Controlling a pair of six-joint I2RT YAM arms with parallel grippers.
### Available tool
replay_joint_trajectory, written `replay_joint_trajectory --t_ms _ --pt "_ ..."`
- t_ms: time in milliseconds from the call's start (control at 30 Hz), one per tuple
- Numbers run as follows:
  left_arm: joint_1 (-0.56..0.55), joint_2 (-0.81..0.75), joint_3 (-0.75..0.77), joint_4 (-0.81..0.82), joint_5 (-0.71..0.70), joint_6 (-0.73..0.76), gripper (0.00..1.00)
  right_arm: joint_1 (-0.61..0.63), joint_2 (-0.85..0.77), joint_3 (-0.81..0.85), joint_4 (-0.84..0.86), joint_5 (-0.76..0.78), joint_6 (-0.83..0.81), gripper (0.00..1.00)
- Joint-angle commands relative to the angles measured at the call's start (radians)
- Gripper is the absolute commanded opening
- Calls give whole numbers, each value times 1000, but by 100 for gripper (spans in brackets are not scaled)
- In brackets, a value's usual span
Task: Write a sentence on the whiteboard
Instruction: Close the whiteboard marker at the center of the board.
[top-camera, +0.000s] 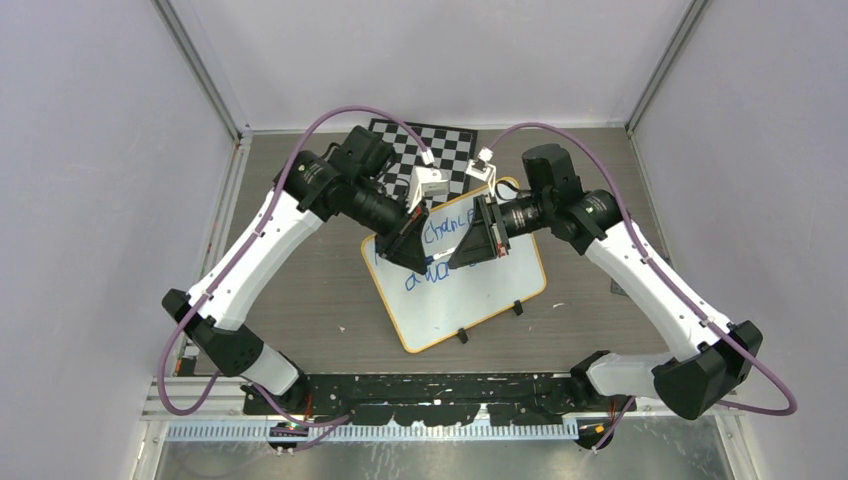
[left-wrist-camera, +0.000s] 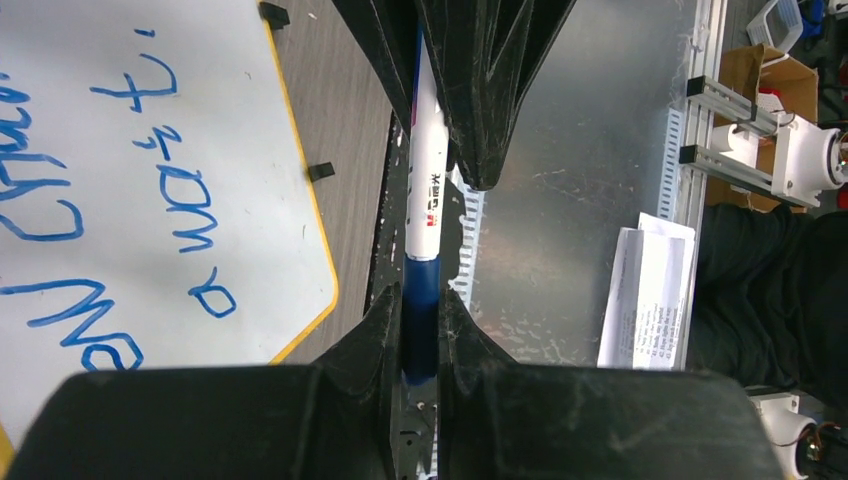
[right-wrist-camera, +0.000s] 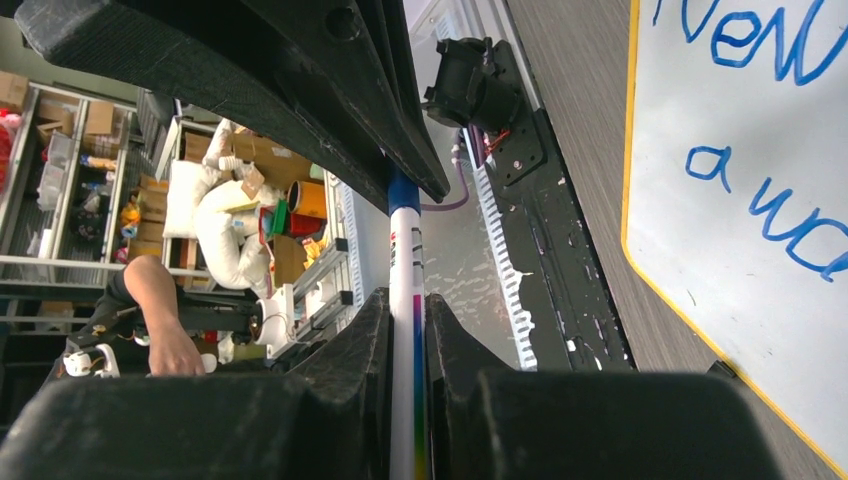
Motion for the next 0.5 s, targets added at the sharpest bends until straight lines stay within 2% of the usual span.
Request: replay_joint_trajectory --t_ms 0,467 --pt "-31 29 64 203 61 -21 0 78 30 4 74 -18 7 0" --pt "-33 44 97 248 67 -58 0 134 55 22 75 -33 6 0"
